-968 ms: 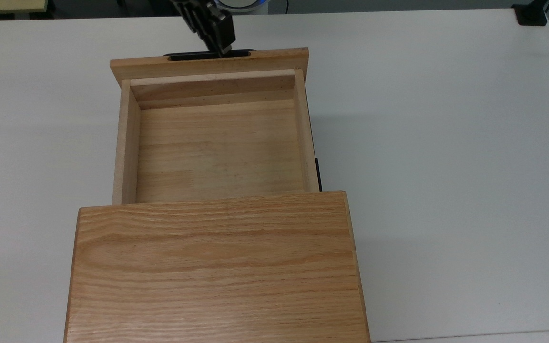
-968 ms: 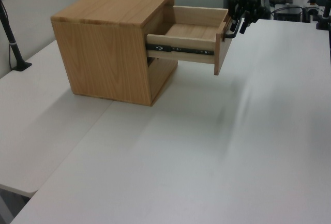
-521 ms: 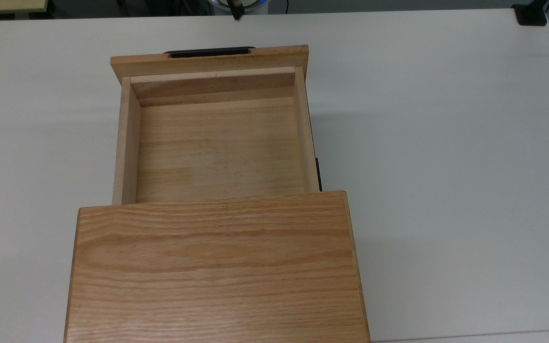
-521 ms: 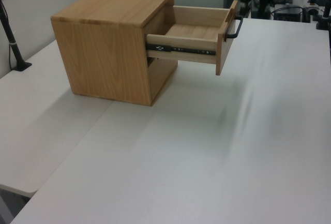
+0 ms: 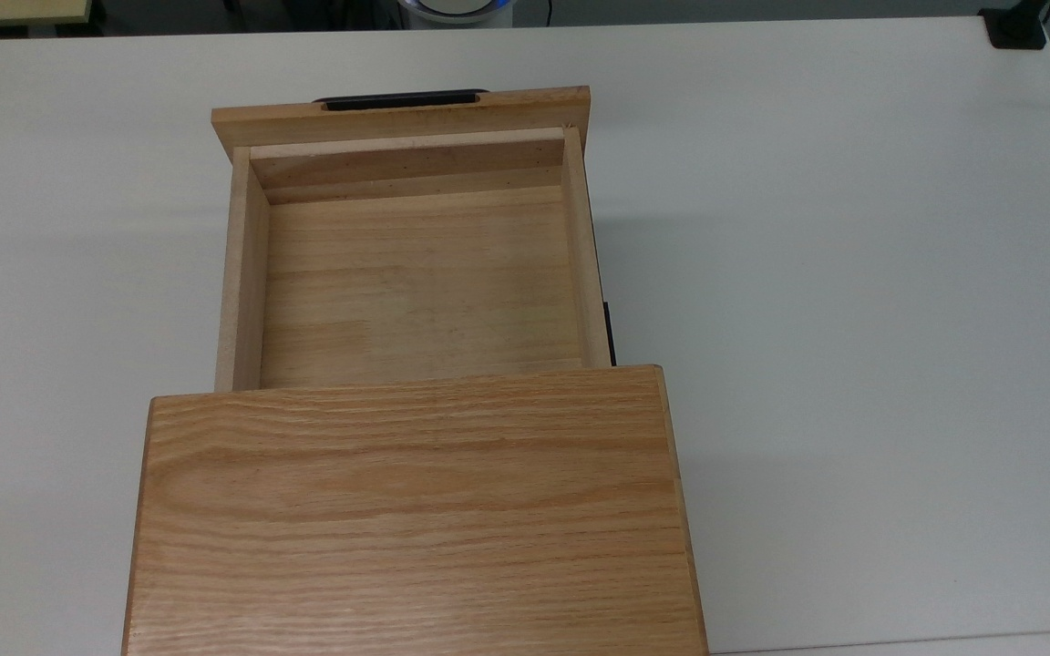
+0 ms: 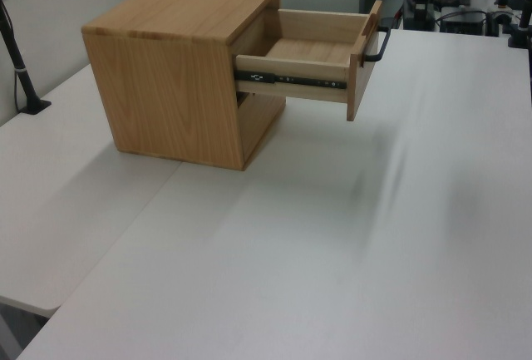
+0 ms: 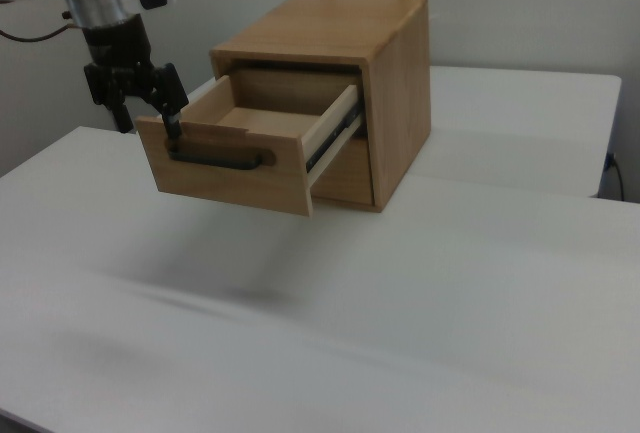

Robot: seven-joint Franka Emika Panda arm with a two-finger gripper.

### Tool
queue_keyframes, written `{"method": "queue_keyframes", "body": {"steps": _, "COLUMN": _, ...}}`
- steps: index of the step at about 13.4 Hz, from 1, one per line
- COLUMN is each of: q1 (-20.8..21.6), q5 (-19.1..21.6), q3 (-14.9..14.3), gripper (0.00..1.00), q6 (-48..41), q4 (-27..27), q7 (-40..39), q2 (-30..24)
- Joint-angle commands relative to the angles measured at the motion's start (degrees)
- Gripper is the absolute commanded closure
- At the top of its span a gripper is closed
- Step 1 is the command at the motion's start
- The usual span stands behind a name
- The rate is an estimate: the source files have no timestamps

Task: Open the drawer by sliding it
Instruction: 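Release the handle and raise the gripper away from the drawer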

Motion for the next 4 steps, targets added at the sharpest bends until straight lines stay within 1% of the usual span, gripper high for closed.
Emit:
{"method": "queue_keyframes", "body": {"steps": 1, "q1": 0.17, "q5": -1.27, "q3": -0.35, "gripper": 0.00, "q6": -2.54, "q4": 4.65, "q7": -2.01, "q2": 4.26}}
{"method": "queue_keyframes", "body": {"steps": 4, "q1": 0.26, "q5": -1.36, "q3": -0.35, "gripper": 0.00, "q6": -2.63, "q4": 5.45, "q7": -2.54, "q2": 5.07}}
